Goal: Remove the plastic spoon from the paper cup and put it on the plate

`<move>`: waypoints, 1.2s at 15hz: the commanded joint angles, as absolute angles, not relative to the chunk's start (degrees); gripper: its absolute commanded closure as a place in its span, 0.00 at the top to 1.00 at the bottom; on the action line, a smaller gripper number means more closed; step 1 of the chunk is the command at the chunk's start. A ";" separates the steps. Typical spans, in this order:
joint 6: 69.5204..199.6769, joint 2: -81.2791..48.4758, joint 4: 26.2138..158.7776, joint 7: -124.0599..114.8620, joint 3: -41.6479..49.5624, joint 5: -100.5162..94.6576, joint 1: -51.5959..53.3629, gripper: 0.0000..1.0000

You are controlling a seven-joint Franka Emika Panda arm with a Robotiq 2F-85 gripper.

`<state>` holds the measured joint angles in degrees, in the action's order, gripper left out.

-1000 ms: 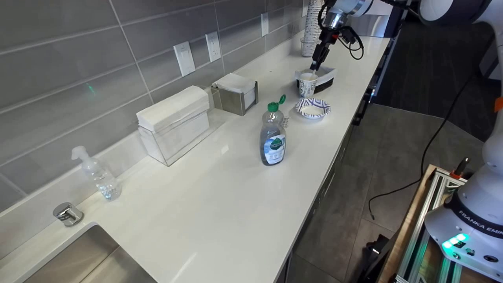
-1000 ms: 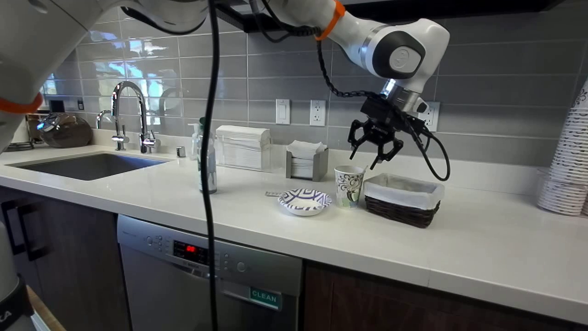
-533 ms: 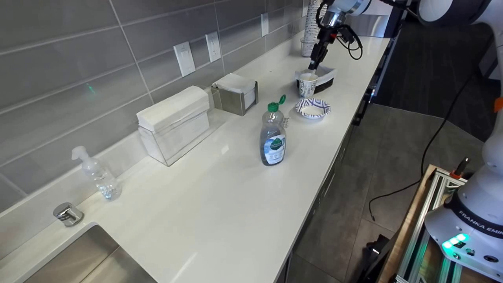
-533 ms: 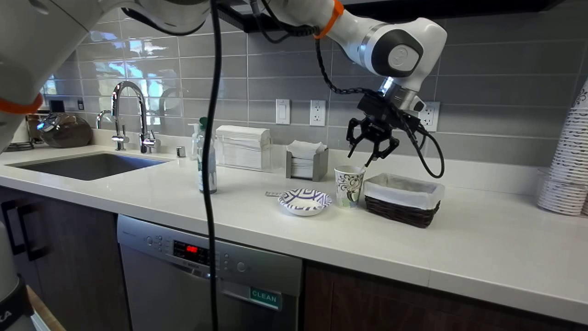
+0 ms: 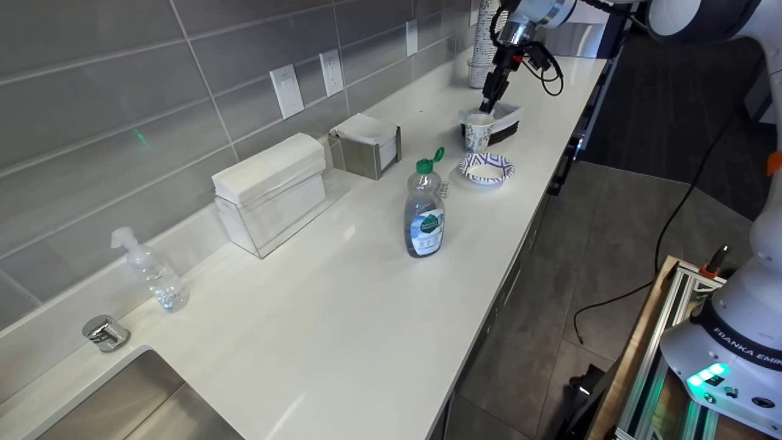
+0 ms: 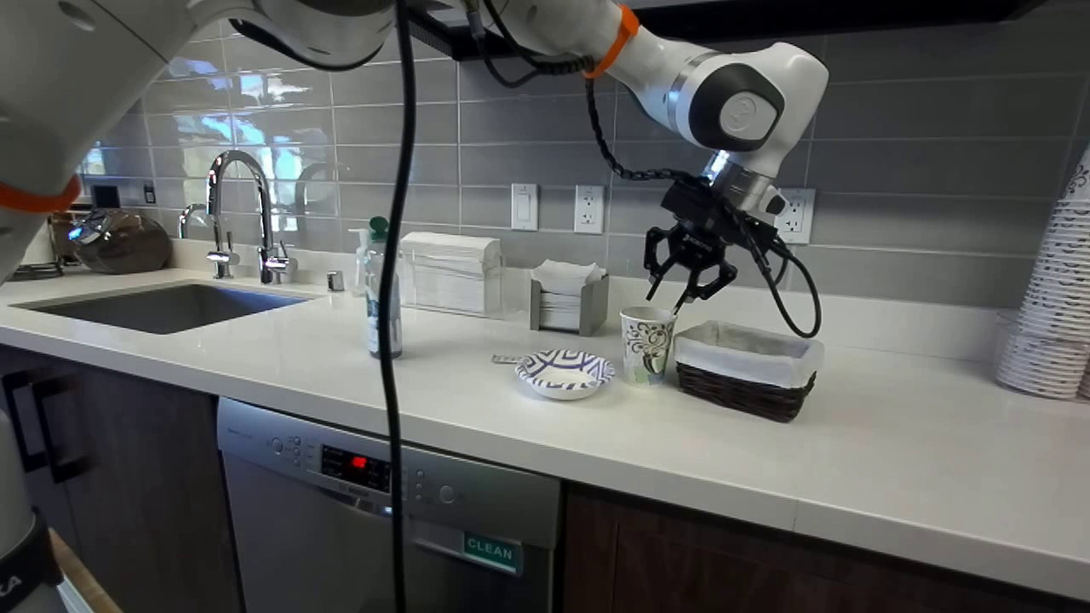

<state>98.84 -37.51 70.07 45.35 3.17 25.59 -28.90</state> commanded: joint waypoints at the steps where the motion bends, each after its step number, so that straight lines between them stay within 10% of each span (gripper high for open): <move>1: 96.57 -38.54 68.36 44.02 3.20 25.26 -28.84 0.41; 18: 99.48 -37.08 69.96 38.29 4.65 21.08 -27.20 0.39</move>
<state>101.05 -37.29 69.95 39.77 4.50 21.31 -27.47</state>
